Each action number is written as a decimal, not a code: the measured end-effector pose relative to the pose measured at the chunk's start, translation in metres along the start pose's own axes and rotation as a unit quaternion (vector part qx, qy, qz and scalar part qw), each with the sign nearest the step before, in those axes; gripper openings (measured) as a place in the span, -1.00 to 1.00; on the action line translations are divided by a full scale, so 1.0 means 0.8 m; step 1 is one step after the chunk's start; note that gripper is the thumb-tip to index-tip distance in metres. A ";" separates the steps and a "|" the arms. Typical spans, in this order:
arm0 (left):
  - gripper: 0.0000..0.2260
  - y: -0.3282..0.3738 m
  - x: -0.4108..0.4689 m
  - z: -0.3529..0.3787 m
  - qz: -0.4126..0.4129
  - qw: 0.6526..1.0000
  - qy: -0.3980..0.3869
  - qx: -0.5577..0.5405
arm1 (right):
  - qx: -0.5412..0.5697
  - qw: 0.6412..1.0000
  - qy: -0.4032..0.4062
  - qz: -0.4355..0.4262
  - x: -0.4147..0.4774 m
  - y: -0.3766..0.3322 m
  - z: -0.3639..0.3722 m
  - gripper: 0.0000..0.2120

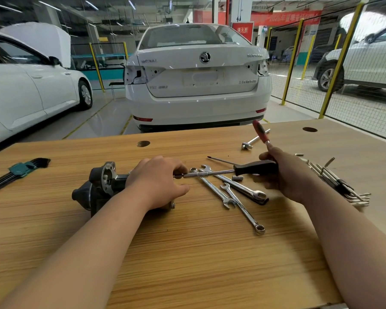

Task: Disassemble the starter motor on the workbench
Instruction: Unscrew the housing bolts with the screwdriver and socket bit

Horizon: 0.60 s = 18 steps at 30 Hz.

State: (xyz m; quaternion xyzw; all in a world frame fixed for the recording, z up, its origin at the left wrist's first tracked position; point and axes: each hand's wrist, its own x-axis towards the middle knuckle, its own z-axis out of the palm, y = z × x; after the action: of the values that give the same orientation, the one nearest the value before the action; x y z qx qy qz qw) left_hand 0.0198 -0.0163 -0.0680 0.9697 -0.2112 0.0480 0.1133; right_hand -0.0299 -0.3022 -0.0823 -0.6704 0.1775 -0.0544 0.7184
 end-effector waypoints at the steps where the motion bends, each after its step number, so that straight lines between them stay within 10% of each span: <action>1: -0.63 0.000 0.000 0.000 0.000 1.000 0.002 0.000 | -0.043 0.999 0.014 -0.012 0.000 0.000 -0.002 -0.60; 6: -0.64 0.000 0.000 0.001 0.002 1.000 0.009 0.004 | -0.221 0.973 0.054 -0.045 0.001 0.003 -0.009 -0.62; 18: -0.47 0.013 0.007 -0.004 -0.001 0.992 -0.040 0.119 | 0.092 0.993 -0.073 -0.006 -0.003 0.001 -0.010 -0.72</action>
State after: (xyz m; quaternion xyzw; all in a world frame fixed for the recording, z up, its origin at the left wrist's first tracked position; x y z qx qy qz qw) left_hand 0.0202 -0.0266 -0.0618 0.9776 -0.2075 0.0339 -0.0118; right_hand -0.0349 -0.3087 -0.0828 -0.6050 0.1147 -0.0260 0.7875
